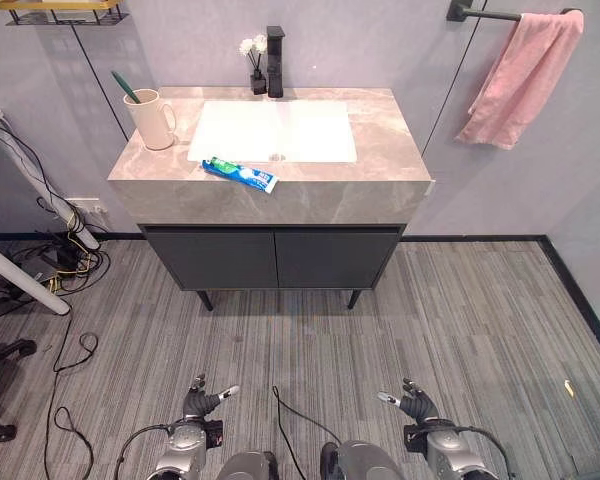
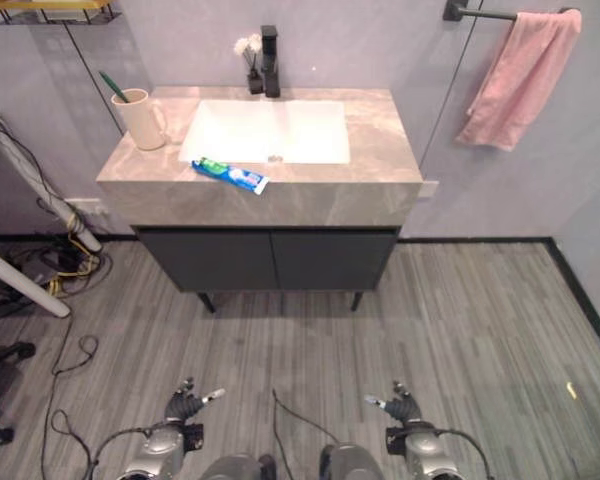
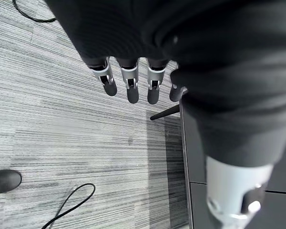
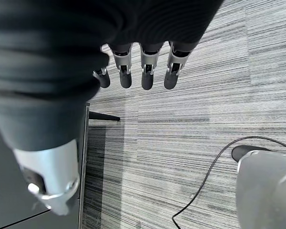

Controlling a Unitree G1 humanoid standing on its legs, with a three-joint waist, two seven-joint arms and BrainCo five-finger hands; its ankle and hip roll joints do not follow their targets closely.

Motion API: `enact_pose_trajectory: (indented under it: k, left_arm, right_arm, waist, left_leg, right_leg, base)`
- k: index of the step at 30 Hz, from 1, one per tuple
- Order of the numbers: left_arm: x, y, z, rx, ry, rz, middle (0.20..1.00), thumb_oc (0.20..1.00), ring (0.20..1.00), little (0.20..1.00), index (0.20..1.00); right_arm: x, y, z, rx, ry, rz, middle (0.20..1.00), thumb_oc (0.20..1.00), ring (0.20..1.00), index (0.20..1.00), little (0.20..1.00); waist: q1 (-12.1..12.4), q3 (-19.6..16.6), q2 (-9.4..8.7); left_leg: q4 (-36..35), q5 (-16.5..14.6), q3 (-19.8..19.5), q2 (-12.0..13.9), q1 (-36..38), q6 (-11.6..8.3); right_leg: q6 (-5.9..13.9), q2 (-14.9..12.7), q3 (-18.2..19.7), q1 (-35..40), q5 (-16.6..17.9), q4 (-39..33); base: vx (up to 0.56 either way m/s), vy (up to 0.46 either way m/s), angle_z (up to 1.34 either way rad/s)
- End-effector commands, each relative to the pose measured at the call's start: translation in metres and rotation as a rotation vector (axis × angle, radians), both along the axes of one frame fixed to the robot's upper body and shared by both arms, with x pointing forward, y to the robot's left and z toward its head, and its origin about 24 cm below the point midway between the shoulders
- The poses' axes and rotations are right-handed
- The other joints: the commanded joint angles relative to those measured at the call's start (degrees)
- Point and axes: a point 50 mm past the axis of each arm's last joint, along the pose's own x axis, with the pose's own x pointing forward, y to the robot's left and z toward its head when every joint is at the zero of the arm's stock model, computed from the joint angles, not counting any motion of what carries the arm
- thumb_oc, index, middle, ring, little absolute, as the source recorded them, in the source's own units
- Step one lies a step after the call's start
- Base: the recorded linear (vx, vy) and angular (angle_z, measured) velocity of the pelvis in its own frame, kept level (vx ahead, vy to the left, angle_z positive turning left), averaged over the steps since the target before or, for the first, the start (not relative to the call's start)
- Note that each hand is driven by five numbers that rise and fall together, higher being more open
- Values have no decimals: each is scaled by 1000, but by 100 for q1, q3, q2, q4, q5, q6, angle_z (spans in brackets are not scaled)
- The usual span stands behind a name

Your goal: Put brush and paste in cup on sink, flatten towel.

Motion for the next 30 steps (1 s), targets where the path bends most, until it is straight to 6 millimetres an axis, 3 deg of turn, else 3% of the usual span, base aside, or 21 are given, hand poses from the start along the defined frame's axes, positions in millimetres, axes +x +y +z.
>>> enact_pose_trajectory:
  k: [1, 9, 16, 20, 22, 24, 26, 27, 28, 30]
  left_arm:
    - [5, -3, 5, 54, -42, -82, 1000, 1000, 1000, 1000, 1000]
    - [-3, -4, -1, 52, -8, -88, 1000, 1000, 1000, 1000, 1000]
    - [2, -6, 2, 48, -29, -93, 1000, 1000, 1000, 1000, 1000]
    - [8, -8, 5, 45, -51, -96, 1000, 1000, 1000, 1000, 1000]
    - [18, -12, 12, 36, -95, -113, 1000, 1000, 1000, 1000, 1000]
    - [23, -13, 15, 33, -115, -117, 1000, 1000, 1000, 1000, 1000]
    - [27, -12, 17, 33, -122, -115, 1000, 1000, 1000, 1000, 1000]
    - [29, -12, 18, 37, -127, -115, 1000, 1000, 1000, 1000, 1000]
    - [32, -10, 20, 52, -131, -104, 1000, 1000, 1000, 1000, 1000]
    - [32, -11, 20, 52, -133, -101, 1000, 1000, 1000, 1000, 1000]
  right_arm:
    - [14, 1, 9, -10, -77, 33, 1000, 1000, 1000, 1000, 1000]
    - [9, 3, 5, -22, -47, 70, 1000, 1000, 1000, 1000, 1000]
    - [11, -1, 7, -38, -54, 68, 1000, 1000, 1000, 1000, 1000]
    - [15, -5, 11, -56, -71, 72, 1000, 1000, 1000, 1000, 1000]
    - [18, -13, 17, -79, -101, 90, 1000, 1000, 1000, 1000, 1000]
    - [16, -18, 18, -101, -99, 117, 1000, 1000, 1000, 1000, 1000]
    - [9, -24, 16, -116, -81, 111, 1000, 1000, 1000, 1000, 1000]
    - [9, -25, 17, -123, -83, 111, 1000, 1000, 1000, 1000, 1000]
    - [7, -28, 16, -143, -73, 111, 1000, 1000, 1000, 1000, 1000]
    - [6, -28, 16, -147, -69, 109, 1000, 1000, 1000, 1000, 1000]
  waist:
    - [-47, -247, 52]
    - [-49, -438, 126]
    - [-67, -444, 191]
    - [-86, -370, 171]
    - [-83, -118, 81]
    - [-107, -42, 40]
    - [-197, -35, 70]
    - [-197, -25, 62]
    - [-139, -62, 168]
    - [-116, -56, 204]
  left_leg:
    - [-139, 25, -33, 219, 120, -194]
    - [-1024, 440, -43, 209, 348, -276]
    - [-1611, 806, -148, 269, 447, -355]
    - [-1375, 789, -141, 269, 236, -448]
    - [-311, 1150, -131, 302, -386, -753]
    - [55, 1379, -52, 388, -628, -859]
    - [-318, 1523, 380, 671, -726, -817]
    - [-503, 1450, 439, 672, -805, -767]
    - [-1232, 1721, 316, 650, -922, -723]
    - [-1595, 1888, 250, 644, -880, -720]
  right_leg:
    - [620, -364, 130, 12, 330, -27]
    - [573, -242, 68, 206, 492, -761]
    - [490, -132, -16, 244, 607, -1148]
    - [437, -97, 7, 266, 660, -1384]
    - [346, -146, -42, 433, 740, -1632]
    - [302, -159, -106, 529, 733, -1704]
    - [286, -166, -211, 618, 665, -1756]
    - [293, -173, -207, 655, 651, -1786]
    - [327, -45, -113, 739, 624, -1878]
    - [345, -6, -78, 810, 597, -1899]
  base:
    - [0, 0, 0]
    - [25, -27, 0]
    - [4, -49, 2]
    - [-17, -71, 6]
    - [-65, -117, 16]
    - [14, -81, 25]
    - [100, -14, 19]
    - [211, 67, 34]
    - [172, 62, 37]
    - [185, 70, 11]
